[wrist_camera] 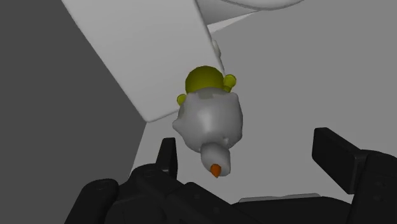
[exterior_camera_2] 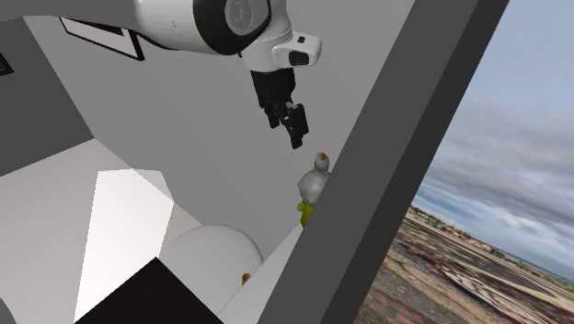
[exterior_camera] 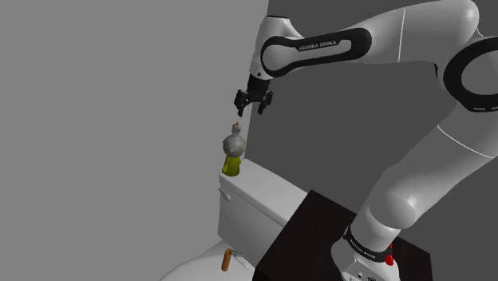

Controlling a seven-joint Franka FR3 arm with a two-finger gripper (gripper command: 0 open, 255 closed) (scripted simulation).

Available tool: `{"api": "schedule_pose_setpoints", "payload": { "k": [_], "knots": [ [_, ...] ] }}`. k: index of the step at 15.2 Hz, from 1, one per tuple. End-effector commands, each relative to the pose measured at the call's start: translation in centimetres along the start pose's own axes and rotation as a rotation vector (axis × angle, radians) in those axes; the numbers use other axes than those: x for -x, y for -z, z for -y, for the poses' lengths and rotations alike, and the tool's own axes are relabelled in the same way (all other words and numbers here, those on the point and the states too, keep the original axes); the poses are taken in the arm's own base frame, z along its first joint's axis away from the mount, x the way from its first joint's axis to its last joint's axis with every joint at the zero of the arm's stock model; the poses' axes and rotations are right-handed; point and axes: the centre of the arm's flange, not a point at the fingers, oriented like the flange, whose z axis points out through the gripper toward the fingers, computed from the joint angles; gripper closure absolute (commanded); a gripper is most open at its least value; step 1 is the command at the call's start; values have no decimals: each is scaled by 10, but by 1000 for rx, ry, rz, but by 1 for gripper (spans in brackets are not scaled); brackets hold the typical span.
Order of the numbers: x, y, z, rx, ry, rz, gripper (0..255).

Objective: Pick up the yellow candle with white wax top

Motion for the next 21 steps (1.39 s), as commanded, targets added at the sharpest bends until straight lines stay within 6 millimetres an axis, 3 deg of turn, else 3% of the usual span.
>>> {"api": "schedule_pose_setpoints", "payload": {
  "k": [1,9,18,19,21],
  "knots": [
    [-21,-20,6,24,-31,3,0],
    [-93,-96,11,115,-149,16,0],
    [-86,-135,11,115,-149,16,0],
    [-86,-135,10,115,-149,16,255],
    [-87,-136,11,115,-149,16,255]
  ]
}}
